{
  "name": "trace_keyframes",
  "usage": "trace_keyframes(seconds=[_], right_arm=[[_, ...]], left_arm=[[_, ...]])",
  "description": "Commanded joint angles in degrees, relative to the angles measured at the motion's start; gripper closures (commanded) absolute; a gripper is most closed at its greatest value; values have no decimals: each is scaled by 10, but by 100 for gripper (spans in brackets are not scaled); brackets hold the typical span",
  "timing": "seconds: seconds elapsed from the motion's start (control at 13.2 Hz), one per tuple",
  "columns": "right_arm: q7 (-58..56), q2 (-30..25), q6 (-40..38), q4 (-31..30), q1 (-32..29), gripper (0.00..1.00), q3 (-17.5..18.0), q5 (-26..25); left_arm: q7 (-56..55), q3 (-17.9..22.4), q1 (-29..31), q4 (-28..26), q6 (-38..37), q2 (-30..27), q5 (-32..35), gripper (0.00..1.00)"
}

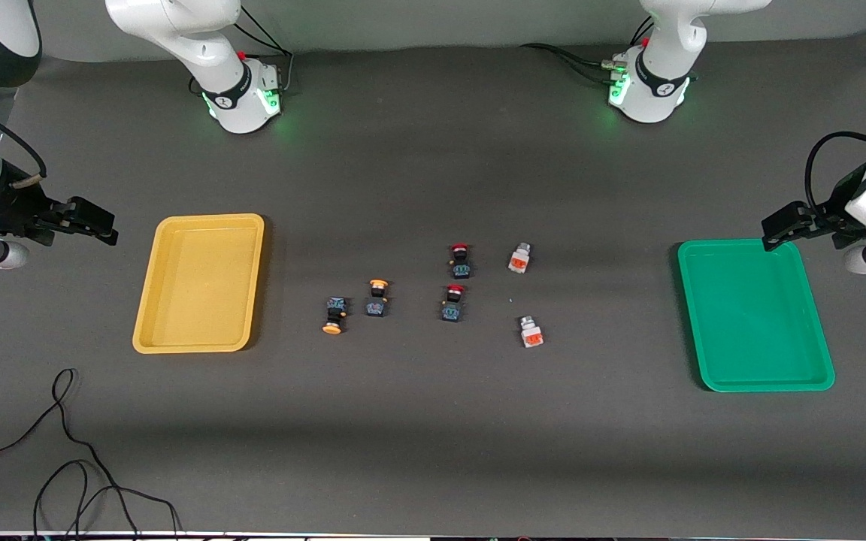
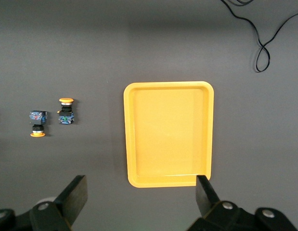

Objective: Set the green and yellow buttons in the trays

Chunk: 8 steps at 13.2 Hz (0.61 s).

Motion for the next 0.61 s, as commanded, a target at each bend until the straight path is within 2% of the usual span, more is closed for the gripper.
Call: trace_keyframes(seconds=[0.0, 0.53], right_arm=[[10, 3, -5, 8, 1, 0, -2, -9], [11, 6, -8, 11, 2, 0, -2, -8]], left_arm=[[-8, 1, -2, 1, -10, -6, -2, 0], [-8, 0, -5, -1, -12, -9, -2, 0]])
